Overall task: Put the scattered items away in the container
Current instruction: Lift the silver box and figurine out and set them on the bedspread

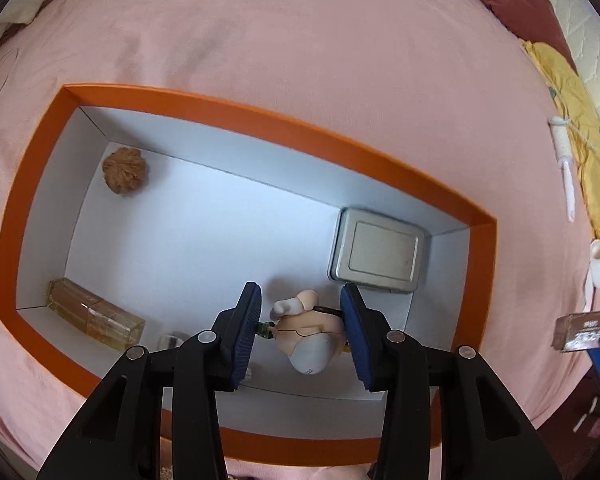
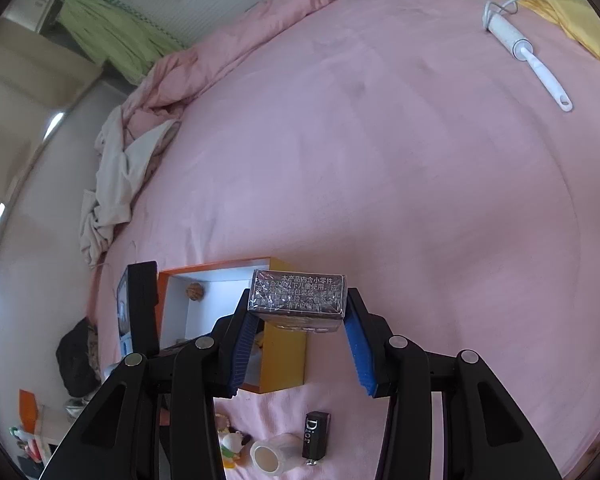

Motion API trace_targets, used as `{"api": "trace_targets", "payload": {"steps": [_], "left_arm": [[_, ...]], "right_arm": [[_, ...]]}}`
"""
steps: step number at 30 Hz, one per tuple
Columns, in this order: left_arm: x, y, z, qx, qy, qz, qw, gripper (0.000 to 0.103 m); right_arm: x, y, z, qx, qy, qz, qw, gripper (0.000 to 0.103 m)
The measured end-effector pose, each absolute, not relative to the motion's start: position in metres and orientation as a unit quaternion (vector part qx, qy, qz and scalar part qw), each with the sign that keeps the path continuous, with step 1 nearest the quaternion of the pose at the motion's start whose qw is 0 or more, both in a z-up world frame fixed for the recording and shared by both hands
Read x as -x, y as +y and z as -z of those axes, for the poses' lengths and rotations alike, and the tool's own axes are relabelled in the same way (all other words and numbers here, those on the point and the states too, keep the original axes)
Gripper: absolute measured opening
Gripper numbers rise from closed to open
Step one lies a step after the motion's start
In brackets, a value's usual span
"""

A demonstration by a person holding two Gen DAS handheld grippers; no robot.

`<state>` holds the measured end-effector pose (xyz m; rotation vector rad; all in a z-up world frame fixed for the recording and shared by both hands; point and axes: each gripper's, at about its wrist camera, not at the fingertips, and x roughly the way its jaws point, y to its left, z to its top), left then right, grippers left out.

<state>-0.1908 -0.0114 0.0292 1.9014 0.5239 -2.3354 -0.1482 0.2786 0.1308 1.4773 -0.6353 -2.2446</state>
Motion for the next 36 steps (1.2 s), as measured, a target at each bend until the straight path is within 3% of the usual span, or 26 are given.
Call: {"api": "trace_targets", "payload": {"steps": [5,13,19,29,36], "left_arm": [[0.186,-0.043,-0.082,-0.578,0.197,0.791,0.046,0.043],[0.141,-0.071,-0.136,-0.567,0.143,0.811,0.035,0.043],[0.087,-0.074,-0.123,-0.594,0.097,0.798,0.015,0.043],[0.048,-0.100,-0.078,-0.586,0.121,0.800,0.052,0.043],[0.044,-0.123,-0.075,-0.578,0.133,0.802,0.073,0.043]], "right_arm": [[0.142,0.268,-0.131,-0.528,-0.212,0.799,0.193,0.042],[0.116,0.246,-0.121,-0.544,-0.185,0.795,0.196,0.042],[0.089,0.245,-0.097,-0.576,-0.163,0.781,0.181,0.042],[0.047,0.245,-0.055,-0.626,-0.099,0.760,0.145,0.042],[0.046,0.246,-0.054,-0.626,-0.106,0.759,0.144,0.043]]}}
